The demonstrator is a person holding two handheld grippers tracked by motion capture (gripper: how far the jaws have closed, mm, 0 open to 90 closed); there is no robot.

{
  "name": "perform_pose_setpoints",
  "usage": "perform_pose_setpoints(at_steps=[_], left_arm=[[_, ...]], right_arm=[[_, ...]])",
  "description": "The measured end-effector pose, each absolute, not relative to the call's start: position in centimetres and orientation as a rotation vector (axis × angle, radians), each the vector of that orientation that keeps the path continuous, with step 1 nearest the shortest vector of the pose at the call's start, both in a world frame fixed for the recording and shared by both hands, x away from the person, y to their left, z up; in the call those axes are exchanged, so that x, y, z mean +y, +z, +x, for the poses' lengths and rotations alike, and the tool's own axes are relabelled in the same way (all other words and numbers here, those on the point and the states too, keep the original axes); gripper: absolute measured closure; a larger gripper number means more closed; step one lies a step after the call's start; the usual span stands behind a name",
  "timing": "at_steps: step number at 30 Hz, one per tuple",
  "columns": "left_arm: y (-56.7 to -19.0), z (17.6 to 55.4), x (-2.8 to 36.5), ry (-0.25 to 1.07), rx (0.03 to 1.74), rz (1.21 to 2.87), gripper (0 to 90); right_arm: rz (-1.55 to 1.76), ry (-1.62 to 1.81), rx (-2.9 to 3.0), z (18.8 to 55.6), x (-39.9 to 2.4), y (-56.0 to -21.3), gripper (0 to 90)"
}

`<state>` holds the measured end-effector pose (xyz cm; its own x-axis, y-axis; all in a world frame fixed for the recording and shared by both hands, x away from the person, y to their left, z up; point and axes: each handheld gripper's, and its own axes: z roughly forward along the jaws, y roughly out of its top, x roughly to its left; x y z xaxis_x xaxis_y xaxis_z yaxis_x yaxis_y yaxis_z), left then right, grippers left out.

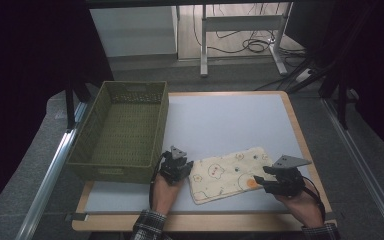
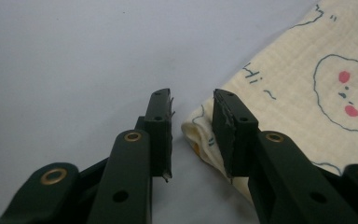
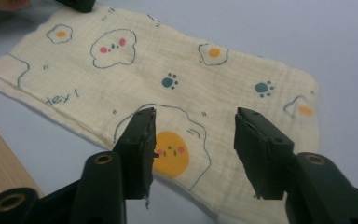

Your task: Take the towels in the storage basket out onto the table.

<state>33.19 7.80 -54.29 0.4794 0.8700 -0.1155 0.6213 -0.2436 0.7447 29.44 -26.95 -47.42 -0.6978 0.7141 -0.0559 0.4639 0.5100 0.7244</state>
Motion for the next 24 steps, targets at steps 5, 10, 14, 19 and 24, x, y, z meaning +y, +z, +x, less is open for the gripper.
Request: perform_pose_setpoints(at_steps=[5, 10, 14, 19, 24], left_arm=[[-54.3, 33.2, 7.8, 0.424, 1.23, 1.974, 67.8], [-54.3, 33.2, 7.8, 0.422, 1.228, 1.976, 66.1], [-54.3, 33.2, 7.9, 0.424, 1.227, 1.976, 62.3], [-54.3, 33.2, 7.7, 0.461, 1.241, 1.987, 54.6], [-54.3, 33.2, 7.7, 0.457, 1.237, 1.986, 54.8]], right_arm=[[1.006, 0.973, 2.378, 29.6, -27.9, -47.2, 47.3], [1.036, 1.012, 2.419, 29.8, -28.0, -48.2, 48.8], [0.954, 1.05, 2.518, 29.3, -25.0, -49.5, 48.7], [0.843, 1.096, 2.622, 28.6, -20.6, -51.1, 48.8], [0.747, 1.148, 2.701, 27.8, -16.5, -51.9, 49.7]])
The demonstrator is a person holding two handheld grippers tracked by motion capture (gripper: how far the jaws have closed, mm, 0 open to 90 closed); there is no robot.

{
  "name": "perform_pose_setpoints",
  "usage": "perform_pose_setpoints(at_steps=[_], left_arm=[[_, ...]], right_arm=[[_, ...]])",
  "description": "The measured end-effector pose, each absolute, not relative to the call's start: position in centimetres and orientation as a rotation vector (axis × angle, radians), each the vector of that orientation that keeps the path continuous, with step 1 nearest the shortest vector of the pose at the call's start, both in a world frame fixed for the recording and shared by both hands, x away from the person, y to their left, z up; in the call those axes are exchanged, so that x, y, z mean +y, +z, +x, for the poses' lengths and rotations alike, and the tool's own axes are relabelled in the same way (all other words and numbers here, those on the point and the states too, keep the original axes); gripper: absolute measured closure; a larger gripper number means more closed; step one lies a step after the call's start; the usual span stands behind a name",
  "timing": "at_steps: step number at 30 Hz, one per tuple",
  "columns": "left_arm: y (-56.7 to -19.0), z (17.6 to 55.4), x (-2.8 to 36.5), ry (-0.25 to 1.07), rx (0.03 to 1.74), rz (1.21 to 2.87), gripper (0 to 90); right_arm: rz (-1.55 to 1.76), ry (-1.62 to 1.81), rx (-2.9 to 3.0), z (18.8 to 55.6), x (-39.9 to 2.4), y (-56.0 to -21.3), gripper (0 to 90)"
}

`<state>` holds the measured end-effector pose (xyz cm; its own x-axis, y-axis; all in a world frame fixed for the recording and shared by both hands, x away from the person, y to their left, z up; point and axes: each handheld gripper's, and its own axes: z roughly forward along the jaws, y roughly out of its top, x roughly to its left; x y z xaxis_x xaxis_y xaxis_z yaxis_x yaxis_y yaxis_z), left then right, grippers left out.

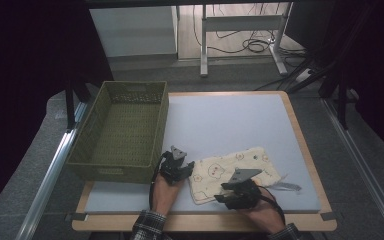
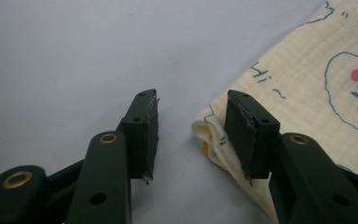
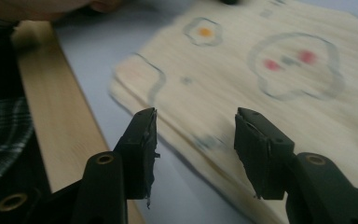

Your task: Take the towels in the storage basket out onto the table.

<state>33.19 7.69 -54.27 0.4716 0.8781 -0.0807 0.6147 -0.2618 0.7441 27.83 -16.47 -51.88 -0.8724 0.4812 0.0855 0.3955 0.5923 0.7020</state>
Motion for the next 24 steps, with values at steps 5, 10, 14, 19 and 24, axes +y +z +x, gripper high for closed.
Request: perform_pose_setpoints(at_steps=[5, 10, 14, 19, 24], left_arm=[[-54.3, 33.2, 7.7, 0.456, 1.233, 1.988, 55.0], [-54.3, 33.3, 7.7, 0.454, 1.227, 1.988, 56.0], [-54.3, 33.2, 7.6, 0.441, 1.209, 1.996, 62.6], [-54.3, 33.2, 7.3, 0.407, 1.178, 2.002, 82.3], [-54.0, 33.3, 7.2, 0.422, 1.182, 1.993, 87.1]], right_arm=[[0.649, 1.193, 2.741, 27.2, -13.0, -51.9, 50.7], [0.573, 1.173, 2.754, 26.8, -10.5, -52.1, 52.0], [0.528, 1.036, 2.72, 26.4, -9.5, -52.9, 63.9], [0.588, 1.052, 2.688, 26.6, -10.1, -52.9, 84.9], [0.599, 1.065, 2.71, 26.8, -10.3, -52.5, 86.0]])
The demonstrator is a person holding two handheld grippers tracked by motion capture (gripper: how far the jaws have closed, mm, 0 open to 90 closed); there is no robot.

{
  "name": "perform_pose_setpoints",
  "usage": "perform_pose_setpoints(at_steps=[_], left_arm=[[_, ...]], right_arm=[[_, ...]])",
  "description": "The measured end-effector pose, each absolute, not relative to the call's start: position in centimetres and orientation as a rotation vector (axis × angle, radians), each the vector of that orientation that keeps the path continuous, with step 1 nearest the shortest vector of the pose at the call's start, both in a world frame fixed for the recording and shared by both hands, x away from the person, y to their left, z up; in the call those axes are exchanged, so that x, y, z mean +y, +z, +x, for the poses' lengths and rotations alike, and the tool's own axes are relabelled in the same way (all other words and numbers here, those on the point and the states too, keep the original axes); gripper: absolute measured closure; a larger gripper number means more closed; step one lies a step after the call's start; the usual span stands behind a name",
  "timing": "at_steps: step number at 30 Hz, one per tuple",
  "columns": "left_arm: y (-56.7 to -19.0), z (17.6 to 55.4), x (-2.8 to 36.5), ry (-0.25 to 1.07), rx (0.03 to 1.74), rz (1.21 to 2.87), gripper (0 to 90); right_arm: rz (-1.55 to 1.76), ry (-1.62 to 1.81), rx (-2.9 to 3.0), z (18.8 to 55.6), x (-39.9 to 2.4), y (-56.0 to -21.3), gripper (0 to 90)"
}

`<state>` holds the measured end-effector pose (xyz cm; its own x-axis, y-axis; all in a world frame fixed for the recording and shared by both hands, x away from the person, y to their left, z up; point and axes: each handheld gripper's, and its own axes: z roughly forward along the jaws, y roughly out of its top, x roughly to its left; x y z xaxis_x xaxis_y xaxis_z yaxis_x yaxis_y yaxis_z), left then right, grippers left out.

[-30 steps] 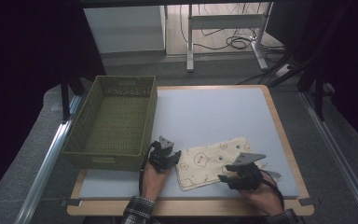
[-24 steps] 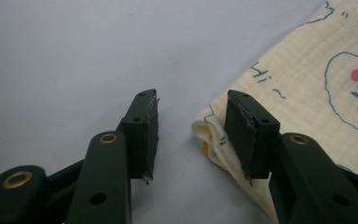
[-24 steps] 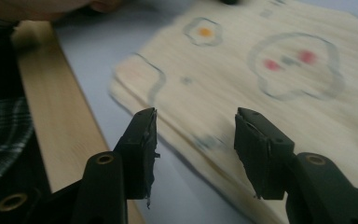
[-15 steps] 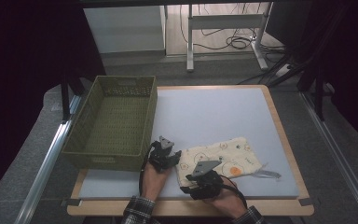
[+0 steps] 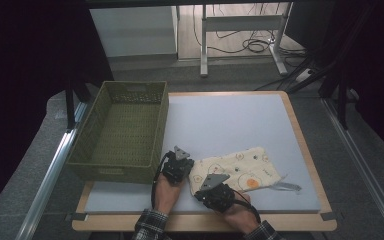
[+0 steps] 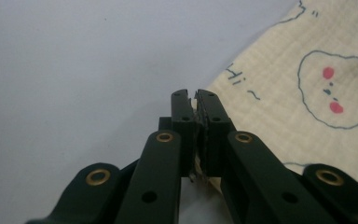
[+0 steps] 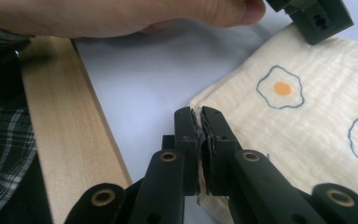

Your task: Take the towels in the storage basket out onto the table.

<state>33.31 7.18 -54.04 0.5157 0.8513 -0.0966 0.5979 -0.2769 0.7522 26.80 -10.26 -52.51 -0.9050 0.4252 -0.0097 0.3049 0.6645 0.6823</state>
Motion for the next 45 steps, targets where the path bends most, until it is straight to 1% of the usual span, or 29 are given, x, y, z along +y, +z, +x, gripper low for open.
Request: perform_pose_setpoints(at_steps=[8, 14, 20, 34, 45], left_arm=[[-52.2, 33.7, 6.7, 0.441, 1.148, 1.963, 87.1], [-50.8, 34.6, 5.2, 0.446, 1.112, 1.955, 86.9], [-49.9, 36.1, 2.7, 0.431, 1.062, 1.945, 86.5], [-48.8, 38.6, -4.5, 0.428, 0.913, 2.009, 85.8], [-48.4, 39.5, -8.4, 0.424, 0.846, 2.034, 85.5]], right_arm=[[0.631, 1.145, 2.653, 27.0, -11.8, -50.5, 86.0], [0.674, 1.17, 2.589, 27.3, -13.8, -49.2, 85.9], [0.728, 1.161, 2.522, 27.7, -16.2, -48.4, 85.9], [0.922, 1.161, 2.389, 28.5, -23.4, -47.9, 85.8], [1.001, 1.163, 2.332, 28.6, -26.9, -47.5, 85.7]])
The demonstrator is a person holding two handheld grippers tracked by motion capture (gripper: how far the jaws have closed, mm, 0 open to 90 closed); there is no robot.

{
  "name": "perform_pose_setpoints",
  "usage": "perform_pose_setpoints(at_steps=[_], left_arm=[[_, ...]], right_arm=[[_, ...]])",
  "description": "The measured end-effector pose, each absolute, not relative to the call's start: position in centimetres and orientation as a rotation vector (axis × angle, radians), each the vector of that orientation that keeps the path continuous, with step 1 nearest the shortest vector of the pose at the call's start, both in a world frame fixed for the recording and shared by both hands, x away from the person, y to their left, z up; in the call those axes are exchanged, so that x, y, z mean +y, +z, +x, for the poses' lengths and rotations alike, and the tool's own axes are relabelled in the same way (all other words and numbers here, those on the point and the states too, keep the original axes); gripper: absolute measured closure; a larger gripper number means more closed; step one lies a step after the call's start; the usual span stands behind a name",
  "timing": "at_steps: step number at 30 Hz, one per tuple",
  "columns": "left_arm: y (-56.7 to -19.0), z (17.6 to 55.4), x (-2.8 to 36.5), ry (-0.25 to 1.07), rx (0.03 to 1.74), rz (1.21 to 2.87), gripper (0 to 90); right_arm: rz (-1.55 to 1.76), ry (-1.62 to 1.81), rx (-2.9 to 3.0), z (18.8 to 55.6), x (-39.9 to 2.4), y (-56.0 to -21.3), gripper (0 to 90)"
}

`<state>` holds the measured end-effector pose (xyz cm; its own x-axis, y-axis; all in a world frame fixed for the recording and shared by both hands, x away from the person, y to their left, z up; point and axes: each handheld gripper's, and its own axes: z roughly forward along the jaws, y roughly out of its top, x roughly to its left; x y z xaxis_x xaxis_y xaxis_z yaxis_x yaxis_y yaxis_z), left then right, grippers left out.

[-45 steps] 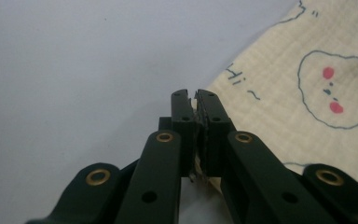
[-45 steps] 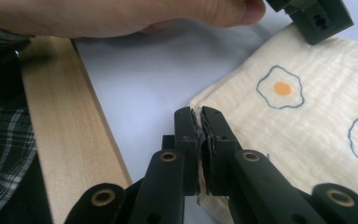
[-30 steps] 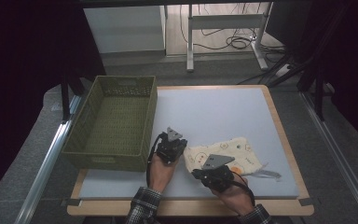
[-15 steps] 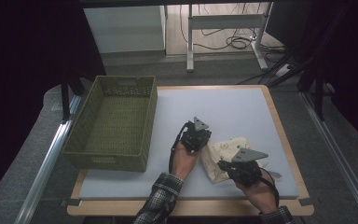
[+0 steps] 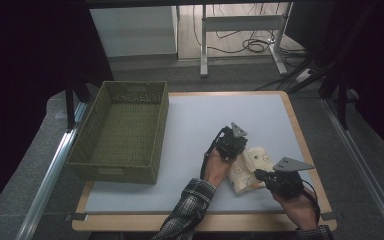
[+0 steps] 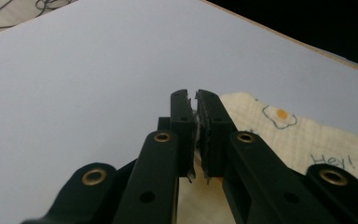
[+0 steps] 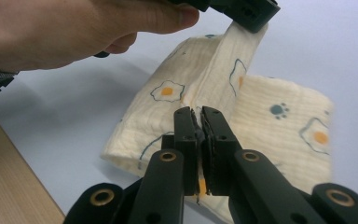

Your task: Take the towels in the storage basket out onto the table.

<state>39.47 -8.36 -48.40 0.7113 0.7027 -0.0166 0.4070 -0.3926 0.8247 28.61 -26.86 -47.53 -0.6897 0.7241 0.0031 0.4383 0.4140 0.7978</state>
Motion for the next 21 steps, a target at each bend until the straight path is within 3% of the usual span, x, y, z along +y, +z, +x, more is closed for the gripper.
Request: perform_pose_setpoints(at_steps=[14, 15, 16, 21], left_arm=[[-49.4, 40.4, -11.7, 0.408, 0.821, 2.063, 82.6], [-49.5, 40.5, -11.8, 0.407, 0.825, 2.06, 75.2], [-49.6, 40.5, -11.8, 0.407, 0.831, 2.059, 75.2], [-49.2, 40.2, -10.8, 0.417, 0.845, 2.014, 56.2]], right_arm=[[1.092, 1.121, 2.302, 29.0, -29.8, -48.4, 85.6], [1.11, 1.111, 2.306, 29.2, -30.0, -48.9, 85.6], [1.11, 1.111, 2.306, 29.2, -30.0, -48.9, 85.6], [1.149, 1.082, 2.313, 29.7, -30.3, -50.3, 85.5]])
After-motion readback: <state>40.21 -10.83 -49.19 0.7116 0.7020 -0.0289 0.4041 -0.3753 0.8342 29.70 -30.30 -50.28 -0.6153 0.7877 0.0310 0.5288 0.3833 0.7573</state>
